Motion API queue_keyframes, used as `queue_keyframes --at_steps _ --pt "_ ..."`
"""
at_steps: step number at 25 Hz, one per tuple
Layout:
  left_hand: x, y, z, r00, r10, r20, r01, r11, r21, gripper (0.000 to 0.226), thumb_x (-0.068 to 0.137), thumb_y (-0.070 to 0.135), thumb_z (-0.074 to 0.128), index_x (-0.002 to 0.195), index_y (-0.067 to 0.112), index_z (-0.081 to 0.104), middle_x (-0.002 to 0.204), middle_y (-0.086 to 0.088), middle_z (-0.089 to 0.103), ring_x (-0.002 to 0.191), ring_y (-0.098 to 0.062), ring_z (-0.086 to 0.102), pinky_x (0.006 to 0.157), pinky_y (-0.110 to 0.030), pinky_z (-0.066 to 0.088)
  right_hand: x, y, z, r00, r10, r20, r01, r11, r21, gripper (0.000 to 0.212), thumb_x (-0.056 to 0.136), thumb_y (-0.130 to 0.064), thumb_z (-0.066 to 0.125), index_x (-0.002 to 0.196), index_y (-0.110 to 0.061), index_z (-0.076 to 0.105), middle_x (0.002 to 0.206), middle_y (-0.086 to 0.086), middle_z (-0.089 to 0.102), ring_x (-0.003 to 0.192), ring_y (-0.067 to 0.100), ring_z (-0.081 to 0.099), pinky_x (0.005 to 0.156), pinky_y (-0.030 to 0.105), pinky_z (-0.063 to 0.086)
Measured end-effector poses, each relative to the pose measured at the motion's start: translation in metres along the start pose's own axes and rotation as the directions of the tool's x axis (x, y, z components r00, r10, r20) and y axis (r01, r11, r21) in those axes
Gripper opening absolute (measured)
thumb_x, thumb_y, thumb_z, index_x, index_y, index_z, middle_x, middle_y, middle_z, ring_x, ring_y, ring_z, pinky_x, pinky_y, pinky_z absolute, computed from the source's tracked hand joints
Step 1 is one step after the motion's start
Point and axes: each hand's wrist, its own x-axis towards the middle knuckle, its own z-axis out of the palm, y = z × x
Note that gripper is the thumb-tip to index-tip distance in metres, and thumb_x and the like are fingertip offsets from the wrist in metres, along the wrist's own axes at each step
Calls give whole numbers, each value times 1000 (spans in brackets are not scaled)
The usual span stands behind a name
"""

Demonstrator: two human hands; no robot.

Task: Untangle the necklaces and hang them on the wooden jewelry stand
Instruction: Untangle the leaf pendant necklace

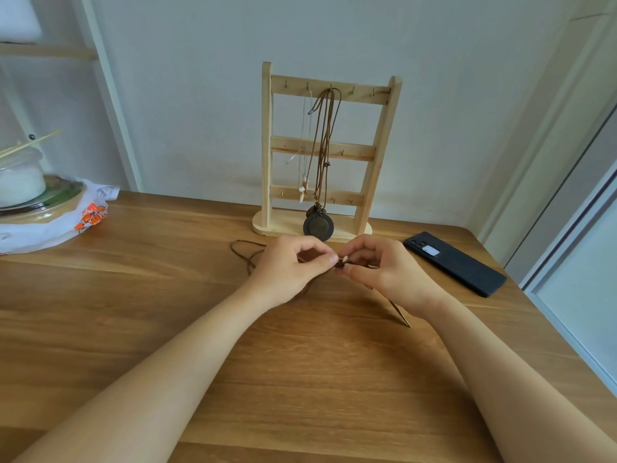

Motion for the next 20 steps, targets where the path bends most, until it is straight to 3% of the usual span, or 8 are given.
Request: queue_keyframes --at_steps 2,7,11,14,16,18,20 --pt "0 0 -2 999 -36 5 35 999 30 4 87 26 76 88 28 79 86 14 74 85 -2 66 82 -30 54 0 0 1 1000 -21 -7 21 1000 -16 17 88 -12 75 103 -16 69 89 2 76 80 9 69 72 18 50" --pt "0 -2 -4 990 -135 39 129 982 136 8 82 20 75 77 27 74 81 14 71 82 -1 63 78 -26 48 0 1 0 998 -50 -47 49 999 -12 19 86 -4 74 101 -14 69 90 0 76 91 19 71 92 38 56" --pt "0 0 -6 993 -120 21 120 993 4 3 87 27 75 87 26 77 83 11 72 78 2 62 76 -22 47 0 0 1 998 -61 -27 61 998 -23 19 85 -6 76 101 -14 69 91 1 75 90 19 71 93 40 56" --pt "0 0 -5 994 -89 63 85 994 68 3 85 25 78 83 27 79 81 15 74 80 1 64 76 -22 47 1 2 1 998 -59 -32 58 998 -32 19 85 -6 76 101 -15 69 91 1 75 90 16 71 93 39 56" --pt "1 -1 -5 993 -121 3 121 991 53 7 84 21 76 79 25 76 80 13 72 79 0 63 75 -22 45 2 3 0 998 -53 -37 52 998 -35 19 85 -7 76 100 -14 69 92 1 75 90 16 70 94 40 55" --pt "2 -1 -7 980 -175 -95 172 984 -42 7 86 17 71 79 20 71 82 4 70 82 -7 63 76 -24 46 2 4 0 998 -50 -38 49 998 -30 18 85 -6 76 100 -14 70 92 2 76 91 17 70 94 40 55" --pt "2 1 -9 975 -207 -86 193 970 -145 2 86 17 71 86 19 71 89 -1 72 89 -12 66 81 -25 48 2 4 0 998 -57 -32 56 998 -30 18 85 -6 76 100 -13 70 93 3 75 91 18 70 93 39 56"
